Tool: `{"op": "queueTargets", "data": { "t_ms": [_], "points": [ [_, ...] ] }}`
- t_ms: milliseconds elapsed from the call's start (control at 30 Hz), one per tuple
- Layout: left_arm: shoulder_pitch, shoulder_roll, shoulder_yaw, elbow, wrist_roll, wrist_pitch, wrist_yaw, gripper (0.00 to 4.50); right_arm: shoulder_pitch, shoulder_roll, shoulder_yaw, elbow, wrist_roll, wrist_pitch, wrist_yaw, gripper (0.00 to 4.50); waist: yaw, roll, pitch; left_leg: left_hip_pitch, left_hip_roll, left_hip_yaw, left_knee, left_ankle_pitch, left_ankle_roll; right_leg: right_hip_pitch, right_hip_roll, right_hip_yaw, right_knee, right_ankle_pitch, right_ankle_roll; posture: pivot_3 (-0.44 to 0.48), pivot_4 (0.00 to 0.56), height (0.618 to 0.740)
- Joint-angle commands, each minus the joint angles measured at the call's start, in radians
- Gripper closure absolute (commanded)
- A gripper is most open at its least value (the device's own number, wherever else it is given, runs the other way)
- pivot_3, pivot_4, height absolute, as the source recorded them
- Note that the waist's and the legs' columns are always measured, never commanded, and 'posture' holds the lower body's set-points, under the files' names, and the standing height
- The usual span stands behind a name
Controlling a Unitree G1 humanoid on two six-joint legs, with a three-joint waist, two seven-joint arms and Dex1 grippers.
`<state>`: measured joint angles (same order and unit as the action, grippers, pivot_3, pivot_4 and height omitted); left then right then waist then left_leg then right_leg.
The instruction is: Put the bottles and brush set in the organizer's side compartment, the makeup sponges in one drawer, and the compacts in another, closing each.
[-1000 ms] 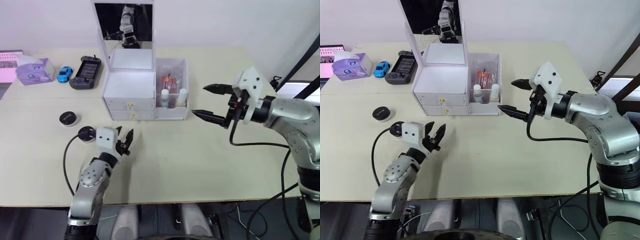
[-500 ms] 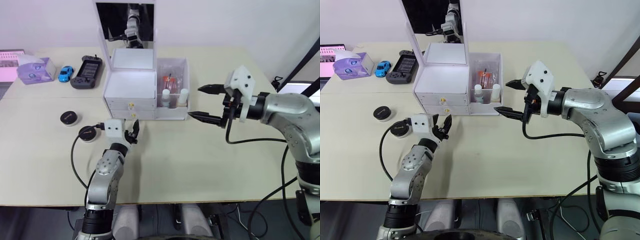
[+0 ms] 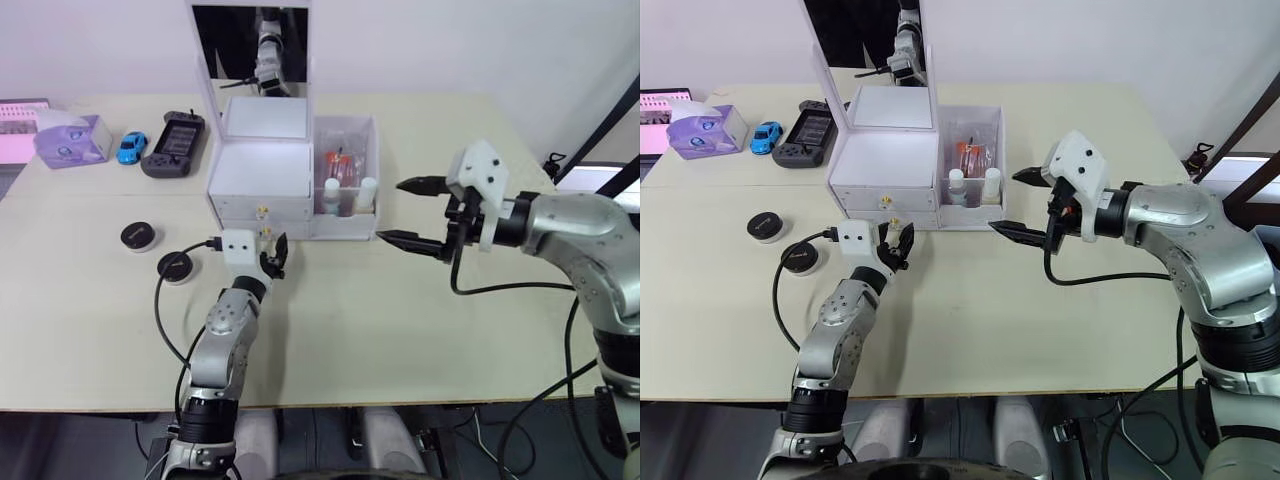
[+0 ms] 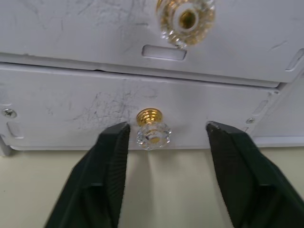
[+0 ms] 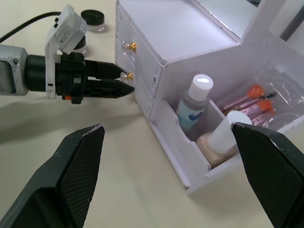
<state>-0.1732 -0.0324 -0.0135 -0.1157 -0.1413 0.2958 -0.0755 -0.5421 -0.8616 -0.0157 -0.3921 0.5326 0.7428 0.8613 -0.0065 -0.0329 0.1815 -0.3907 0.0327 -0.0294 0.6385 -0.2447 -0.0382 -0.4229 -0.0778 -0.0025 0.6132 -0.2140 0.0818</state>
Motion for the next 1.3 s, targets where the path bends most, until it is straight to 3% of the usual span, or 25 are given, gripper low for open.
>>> {"op": "queueTargets", "data": {
  "t_ms": [33, 67, 100, 300, 467, 800, 1133, 1233, 1300],
  "points": [
    [-0.021, -0.010, 0.009, -0.002, -0.010, -0.028, 0.001, 3.69, -0.003, -0.019, -0.034, -0.026, -0.017, -0.019, -0.007, 0.00, 0.000, 0.000, 0.000, 0.000, 0.000, 0.000, 0.000, 0.000, 0.000, 0.000, 0.000, 0.000, 0.000, 0.000, 0.000, 0.000, 0.150, 0.740],
    [-0.022, -0.009, 0.007, -0.001, -0.008, -0.031, -0.002, 4.19, -0.004, -0.018, -0.032, -0.025, -0.018, -0.019, -0.008, 0.00, 0.000, 0.000, 0.000, 0.000, 0.000, 0.000, 0.000, 0.000, 0.000, 0.000, 0.000, 0.000, 0.000, 0.000, 0.000, 0.000, 0.150, 0.740],
    [-0.022, -0.007, 0.003, -0.004, -0.006, -0.033, -0.007, 4.25, -0.004, -0.017, -0.033, -0.023, -0.017, -0.019, -0.007, 0.00, 0.000, 0.000, 0.000, 0.000, 0.000, 0.000, 0.000, 0.000, 0.000, 0.000, 0.000, 0.000, 0.000, 0.000, 0.000, 0.000, 0.150, 0.740],
    [0.020, 0.017, -0.024, -0.075, -0.006, -0.007, -0.044, 4.25, -0.005, 0.004, -0.012, 0.019, -0.061, -0.072, -0.014, 0.00, 0.005, 0.000, 0.000, 0.000, 0.000, 0.000, 0.000, 0.000, 0.000, 0.000, 0.000, 0.000, -0.001, 0.000, 0.000, 0.000, 0.150, 0.740],
    [0.166, 0.096, -0.081, -0.258, -0.033, 0.050, -0.133, 4.25, -0.017, 0.073, 0.042, 0.051, -0.089, -0.111, -0.018, 0.00, -0.001, 0.000, 0.000, 0.000, 0.000, 0.000, -0.002, 0.000, 0.000, -0.001, 0.000, 0.000, -0.001, 0.000, 0.000, 0.000, 0.150, 0.740],
    [0.430, 0.229, -0.053, -0.575, -0.121, 0.217, -0.177, 4.25, -0.059, 0.131, 0.090, 0.123, -0.128, -0.173, 0.020, 0.00, -0.003, 0.000, 0.000, 0.000, 0.000, 0.000, -0.004, 0.000, 0.000, -0.002, -0.001, 0.000, -0.002, -0.001, 0.001, 0.000, 0.150, 0.740],
    [0.466, 0.256, -0.058, -0.606, -0.168, 0.300, -0.171, 4.25, -0.077, 0.155, 0.103, 0.145, -0.145, -0.182, 0.036, 0.00, -0.003, 0.001, 0.001, 0.000, 0.000, 0.000, -0.004, 0.000, 0.000, -0.002, -0.001, 0.000, -0.002, -0.003, 0.004, 0.000, 0.150, 0.740],
    [0.466, 0.249, -0.044, -0.608, -0.197, 0.318, -0.176, 2.84, -0.084, 0.153, 0.099, 0.150, -0.146, -0.184, 0.043, 0.00, -0.004, 0.001, 0.001, 0.000, 0.000, 0.000, -0.004, 0.000, 0.000, -0.002, -0.001, 0.000, -0.002, -0.003, 0.004, 0.000, 0.150, 0.740],
    [0.469, 0.292, 0.004, -0.636, -0.277, 0.378, -0.230, 1.84, -0.093, 0.161, 0.086, 0.161, -0.128, -0.170, 0.045, 0.00, -0.005, 0.001, 0.001, 0.000, 0.000, 0.000, -0.004, 0.000, 0.000, -0.002, -0.001, 0.000, -0.002, -0.003, 0.004, 0.000, 0.150, 0.740]
  ]
}}
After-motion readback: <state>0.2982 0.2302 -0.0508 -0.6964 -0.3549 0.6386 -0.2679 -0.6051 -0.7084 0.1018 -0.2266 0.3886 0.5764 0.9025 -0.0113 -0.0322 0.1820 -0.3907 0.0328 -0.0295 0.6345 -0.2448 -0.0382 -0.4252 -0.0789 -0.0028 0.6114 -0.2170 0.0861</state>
